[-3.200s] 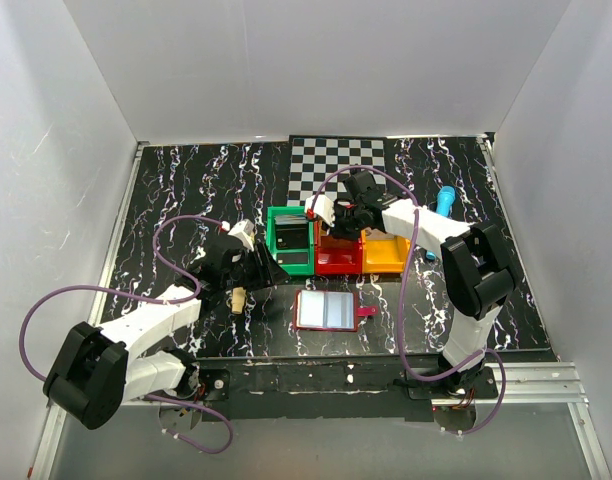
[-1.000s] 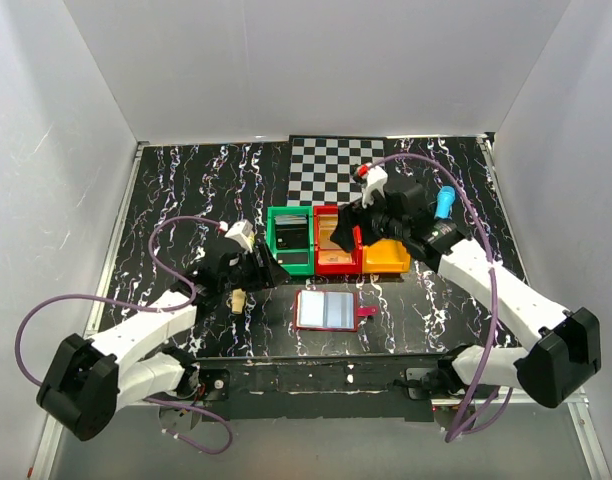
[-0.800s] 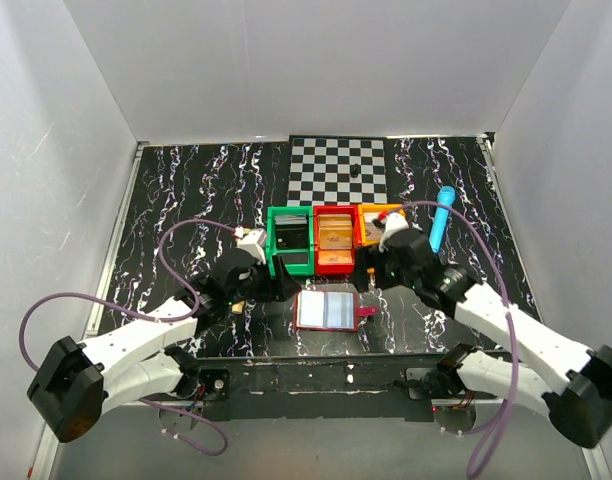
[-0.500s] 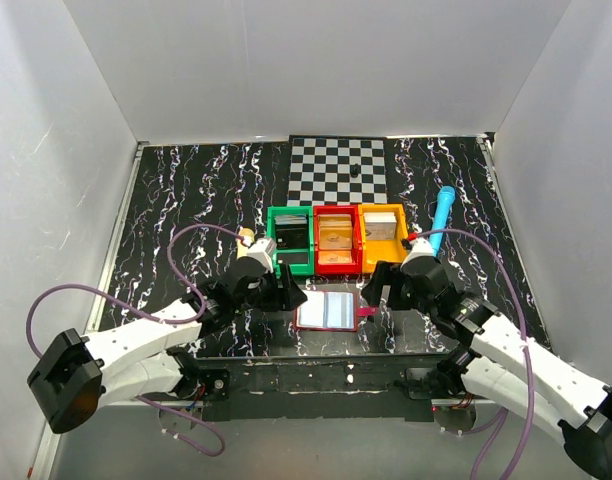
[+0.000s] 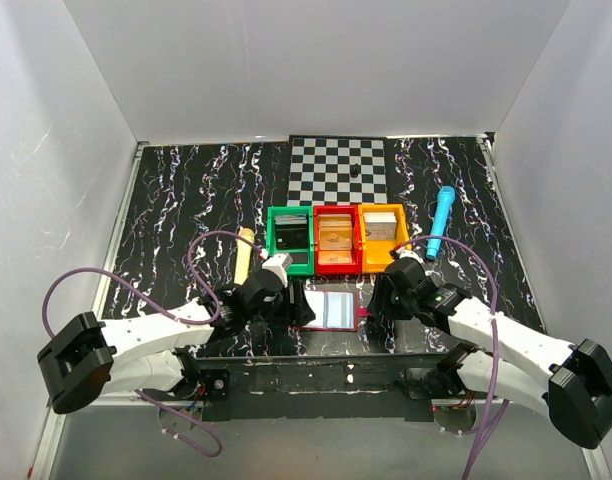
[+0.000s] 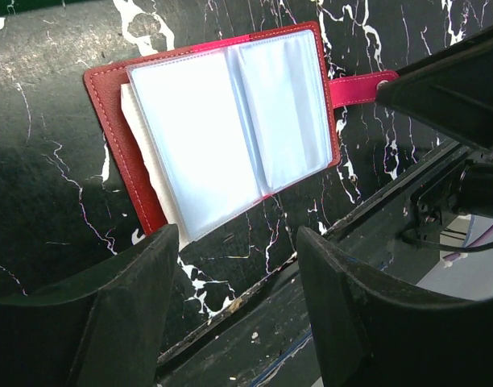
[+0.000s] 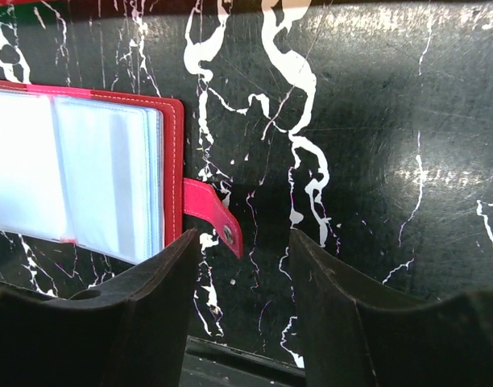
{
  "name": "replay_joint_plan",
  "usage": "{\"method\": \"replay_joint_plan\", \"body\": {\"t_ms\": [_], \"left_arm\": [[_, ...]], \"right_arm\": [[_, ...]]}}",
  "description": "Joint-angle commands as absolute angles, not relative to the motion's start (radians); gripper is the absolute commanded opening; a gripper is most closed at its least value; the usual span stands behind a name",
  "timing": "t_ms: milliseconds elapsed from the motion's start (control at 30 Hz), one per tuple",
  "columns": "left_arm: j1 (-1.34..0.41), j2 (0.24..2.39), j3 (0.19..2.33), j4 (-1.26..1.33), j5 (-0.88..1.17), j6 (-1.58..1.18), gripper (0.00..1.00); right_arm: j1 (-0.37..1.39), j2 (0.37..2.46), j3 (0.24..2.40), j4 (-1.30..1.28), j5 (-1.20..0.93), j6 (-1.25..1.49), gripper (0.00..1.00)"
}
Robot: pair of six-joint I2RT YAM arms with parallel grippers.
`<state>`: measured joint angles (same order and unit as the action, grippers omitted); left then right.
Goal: Take the credit cards out of the card holder
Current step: Remove the credit card from the card holder.
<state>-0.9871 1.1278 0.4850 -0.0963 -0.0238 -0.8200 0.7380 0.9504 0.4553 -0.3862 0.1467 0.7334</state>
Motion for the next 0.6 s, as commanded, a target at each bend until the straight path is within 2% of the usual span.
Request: {"method": "replay_joint_plan", "body": {"t_ms": [0,200,567], "left_arm": [[-0.997,1.123,0.518,-0.078,-0.057,-0.825,0.59],[-0.999,1.137,0.517,-0.064,-0.052,-0.816,0.58],[-0.999,1.166,0.551,-0.063,-0.044,-0.787,0.58]], "right_arm": [[0.735,0.979,0.502,-0.342,0.124,0.739,0.55],[0.719,1.026,0.499,-0.315,0.094,0.724,0.49],[0.712,1.057,0.511,-0.298,0.041,0.707,0.29]]}}
